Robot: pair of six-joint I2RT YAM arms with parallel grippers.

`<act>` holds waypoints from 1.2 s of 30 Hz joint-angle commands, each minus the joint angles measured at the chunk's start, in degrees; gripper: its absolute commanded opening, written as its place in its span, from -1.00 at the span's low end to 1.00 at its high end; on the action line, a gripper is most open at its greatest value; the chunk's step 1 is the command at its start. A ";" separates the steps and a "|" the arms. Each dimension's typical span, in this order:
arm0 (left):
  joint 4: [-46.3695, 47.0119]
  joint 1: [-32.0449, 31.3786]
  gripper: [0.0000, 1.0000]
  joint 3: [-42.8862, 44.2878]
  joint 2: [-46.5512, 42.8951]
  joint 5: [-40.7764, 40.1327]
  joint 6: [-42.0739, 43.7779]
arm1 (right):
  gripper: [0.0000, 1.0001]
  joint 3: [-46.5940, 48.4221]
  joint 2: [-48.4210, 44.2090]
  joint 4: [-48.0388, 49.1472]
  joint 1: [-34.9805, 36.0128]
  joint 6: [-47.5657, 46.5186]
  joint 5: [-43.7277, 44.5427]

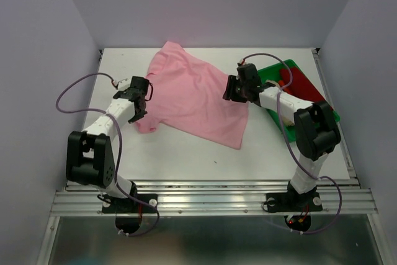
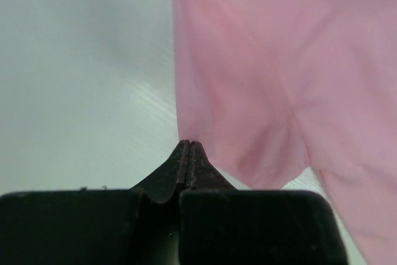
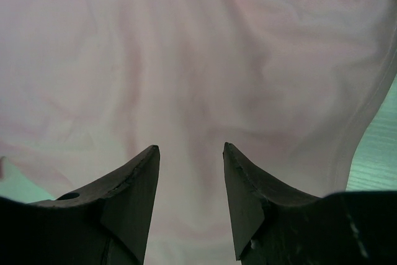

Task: Roll the t-shirts
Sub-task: Flatten out the T-shirt at the center of the board.

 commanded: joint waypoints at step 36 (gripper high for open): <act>19.61 18.96 0.02 -16.98 0.61 15.56 -7.13 | 0.46 -5.97 -10.07 1.80 0.18 0.33 -1.03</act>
